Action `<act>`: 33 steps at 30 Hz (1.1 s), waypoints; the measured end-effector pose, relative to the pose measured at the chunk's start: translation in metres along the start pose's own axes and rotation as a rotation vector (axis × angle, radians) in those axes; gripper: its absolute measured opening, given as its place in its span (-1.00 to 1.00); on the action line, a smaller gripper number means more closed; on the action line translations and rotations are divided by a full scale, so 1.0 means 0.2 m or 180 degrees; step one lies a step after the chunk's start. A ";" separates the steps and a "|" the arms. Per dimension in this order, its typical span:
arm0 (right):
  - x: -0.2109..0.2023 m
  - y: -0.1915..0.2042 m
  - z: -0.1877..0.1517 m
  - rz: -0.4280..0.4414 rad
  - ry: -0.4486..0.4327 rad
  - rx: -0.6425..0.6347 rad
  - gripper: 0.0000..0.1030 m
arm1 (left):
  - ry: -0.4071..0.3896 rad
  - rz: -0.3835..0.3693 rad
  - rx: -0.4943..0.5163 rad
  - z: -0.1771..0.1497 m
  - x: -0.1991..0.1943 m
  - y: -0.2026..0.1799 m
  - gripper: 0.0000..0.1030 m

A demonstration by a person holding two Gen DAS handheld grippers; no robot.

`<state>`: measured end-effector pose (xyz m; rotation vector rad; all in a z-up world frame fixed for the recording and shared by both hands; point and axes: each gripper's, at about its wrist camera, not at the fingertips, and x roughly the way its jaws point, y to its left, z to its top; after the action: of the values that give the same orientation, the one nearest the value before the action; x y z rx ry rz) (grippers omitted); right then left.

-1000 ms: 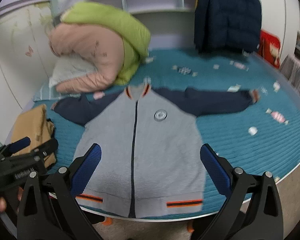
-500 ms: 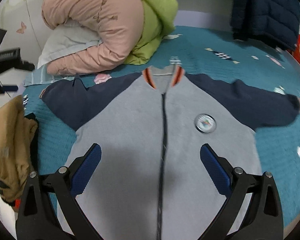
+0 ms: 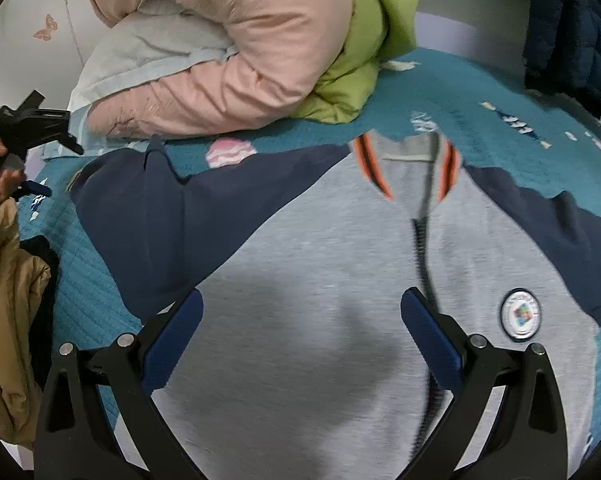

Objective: Fold large clothes
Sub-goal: 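Lower both tools toward the grey jacket's navy sleeves, then grasp the navy sleeve cuff with the left gripper and lift it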

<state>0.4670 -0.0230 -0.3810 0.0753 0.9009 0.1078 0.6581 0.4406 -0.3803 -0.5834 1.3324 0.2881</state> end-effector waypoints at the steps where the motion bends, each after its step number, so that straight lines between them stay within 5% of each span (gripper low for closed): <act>1: 0.01 0.01 0.00 0.0002 0.0004 -0.0008 0.86 | 0.0010 0.0009 -0.0024 0.02 0.03 0.02 0.91; 7: 0.05 0.02 -0.02 0.0021 -0.0001 -0.0029 0.86 | -0.0050 -0.0094 -0.0395 0.06 0.19 0.17 0.90; 13: 0.07 0.02 -0.03 -0.0032 0.0020 -0.0022 0.86 | -0.0328 0.0077 -0.0226 0.01 0.25 0.15 0.84; 17: 0.07 0.02 -0.03 -0.0025 0.0012 0.0000 0.86 | -0.0410 0.0207 -0.0162 -0.01 0.24 0.11 0.37; 20: 0.07 0.04 -0.03 -0.0033 0.0026 -0.0042 0.86 | -0.0404 -0.0006 -0.0119 -0.03 0.20 0.09 -0.03; 25: 0.07 0.06 -0.03 -0.0043 0.0047 -0.0083 0.86 | -0.0397 -0.0196 -0.0123 -0.04 0.25 0.09 -0.03; 27: 0.08 0.07 -0.03 -0.0049 0.0048 -0.0091 0.86 | -0.0518 -0.0153 -0.0070 -0.05 0.25 0.09 -0.39; 33: 0.09 0.08 -0.02 -0.0044 0.0005 -0.0107 0.86 | -0.1119 -0.0327 0.0074 -0.24 0.03 0.08 -0.70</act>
<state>0.4744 -0.0046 -0.3950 0.0378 0.9007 0.1100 0.6107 0.4269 -0.3966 -0.5511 0.9630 0.2762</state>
